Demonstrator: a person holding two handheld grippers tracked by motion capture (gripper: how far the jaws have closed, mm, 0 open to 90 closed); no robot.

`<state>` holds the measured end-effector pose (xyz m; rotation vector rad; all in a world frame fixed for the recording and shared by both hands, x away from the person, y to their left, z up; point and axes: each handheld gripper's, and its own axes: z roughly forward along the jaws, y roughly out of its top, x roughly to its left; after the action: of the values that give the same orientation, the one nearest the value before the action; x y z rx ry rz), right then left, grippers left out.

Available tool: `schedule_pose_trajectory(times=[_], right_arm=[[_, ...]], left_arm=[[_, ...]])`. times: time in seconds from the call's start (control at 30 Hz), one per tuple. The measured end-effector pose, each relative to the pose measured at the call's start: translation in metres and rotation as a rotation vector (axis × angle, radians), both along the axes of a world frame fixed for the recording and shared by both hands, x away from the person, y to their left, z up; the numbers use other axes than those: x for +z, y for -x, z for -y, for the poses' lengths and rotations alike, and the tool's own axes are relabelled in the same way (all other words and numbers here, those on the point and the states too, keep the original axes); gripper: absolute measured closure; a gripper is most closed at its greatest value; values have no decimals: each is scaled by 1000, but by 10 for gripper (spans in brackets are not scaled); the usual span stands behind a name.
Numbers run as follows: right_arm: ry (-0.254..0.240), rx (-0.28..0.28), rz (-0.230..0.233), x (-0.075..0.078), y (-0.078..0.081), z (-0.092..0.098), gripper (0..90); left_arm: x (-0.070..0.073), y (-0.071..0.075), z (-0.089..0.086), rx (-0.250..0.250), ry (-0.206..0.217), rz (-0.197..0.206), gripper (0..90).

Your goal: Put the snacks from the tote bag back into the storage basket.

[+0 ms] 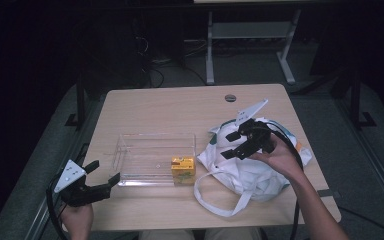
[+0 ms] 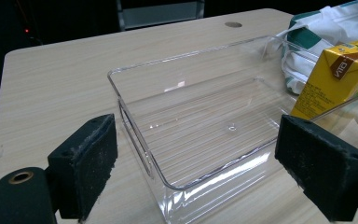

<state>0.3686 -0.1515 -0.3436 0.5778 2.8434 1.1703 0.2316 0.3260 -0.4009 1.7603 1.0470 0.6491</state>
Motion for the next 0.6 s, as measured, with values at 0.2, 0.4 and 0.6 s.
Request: schedule_pose_trajectory(times=[0.2,0.4,0.6], right_arm=[[-17,-23,-7,-5,3,15,301],[-16,-52,-19,-10,6,26,301],[-27,-74,-29,-16,9,38,305]], left_arm=[[0,0,1,0,0,0,126],[-1,-1,1,-2,2,0,126],[-1,0,0,2,3,-1,126]])
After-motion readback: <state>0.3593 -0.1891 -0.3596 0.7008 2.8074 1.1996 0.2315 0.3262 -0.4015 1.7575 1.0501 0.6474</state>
